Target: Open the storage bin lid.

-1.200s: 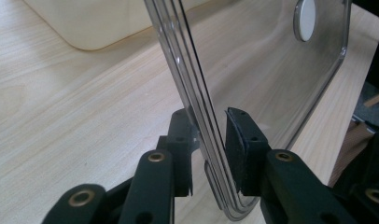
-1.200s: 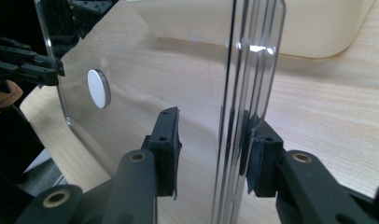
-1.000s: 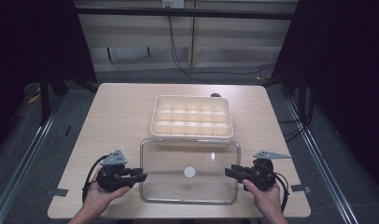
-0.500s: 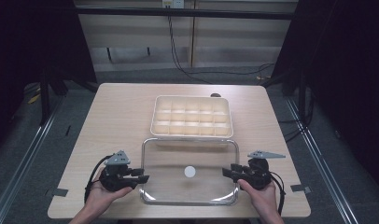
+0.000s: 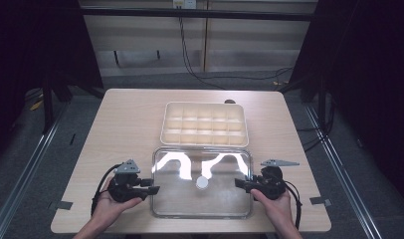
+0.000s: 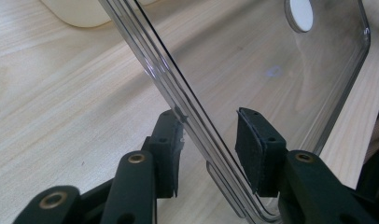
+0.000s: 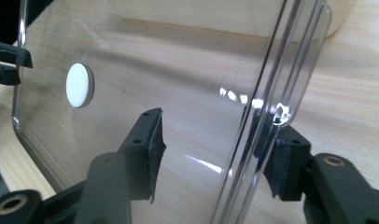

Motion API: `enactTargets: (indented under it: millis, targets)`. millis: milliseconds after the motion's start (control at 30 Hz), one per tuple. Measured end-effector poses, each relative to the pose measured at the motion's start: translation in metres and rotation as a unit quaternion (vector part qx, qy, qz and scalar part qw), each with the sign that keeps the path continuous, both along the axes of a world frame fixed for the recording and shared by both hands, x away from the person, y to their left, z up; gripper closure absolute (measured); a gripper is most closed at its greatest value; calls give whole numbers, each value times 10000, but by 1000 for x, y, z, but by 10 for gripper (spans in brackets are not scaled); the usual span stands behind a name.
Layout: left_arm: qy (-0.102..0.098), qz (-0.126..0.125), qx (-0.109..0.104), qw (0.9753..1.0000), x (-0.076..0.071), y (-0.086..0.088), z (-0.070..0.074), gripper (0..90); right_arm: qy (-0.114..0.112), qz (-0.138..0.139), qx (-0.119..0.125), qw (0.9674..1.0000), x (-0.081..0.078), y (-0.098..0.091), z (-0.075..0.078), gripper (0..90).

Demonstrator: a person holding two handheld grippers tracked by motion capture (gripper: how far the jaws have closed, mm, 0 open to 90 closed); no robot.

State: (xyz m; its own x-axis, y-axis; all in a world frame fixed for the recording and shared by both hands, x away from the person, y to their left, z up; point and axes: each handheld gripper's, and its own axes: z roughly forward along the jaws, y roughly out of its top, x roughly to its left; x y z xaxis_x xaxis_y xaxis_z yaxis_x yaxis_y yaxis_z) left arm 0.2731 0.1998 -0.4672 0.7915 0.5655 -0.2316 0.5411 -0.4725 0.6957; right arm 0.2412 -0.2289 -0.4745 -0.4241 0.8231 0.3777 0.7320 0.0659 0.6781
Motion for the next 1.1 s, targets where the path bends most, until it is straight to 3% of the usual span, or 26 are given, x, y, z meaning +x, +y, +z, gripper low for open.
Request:
enactTargets:
  millis: [133, 367, 667, 800, 1100]
  targets:
    - [-16, -3, 116, 9999, 0, -3, -3, 577, 88, -10, -69, 9999, 2, 1, -4, 421]
    - [111, 26, -21, 9999, 2, -4, -9, 561, 116, -37, -129, 9998, 4, 2, -7, 390]
    - [189, 53, 28, 9998, 4, -5, -13, 538, 197, -42, -181, 9996, 5, 3, -12, 365]
    - [169, 93, 163, 9997, 4, -6, -16, 522, 265, -36, -184, 9995, 8, 4, -15, 361]
    - [284, 122, 157, 9994, 6, -7, -20, 500, 284, -82, -357, 9989, 10, 6, -19, 329]
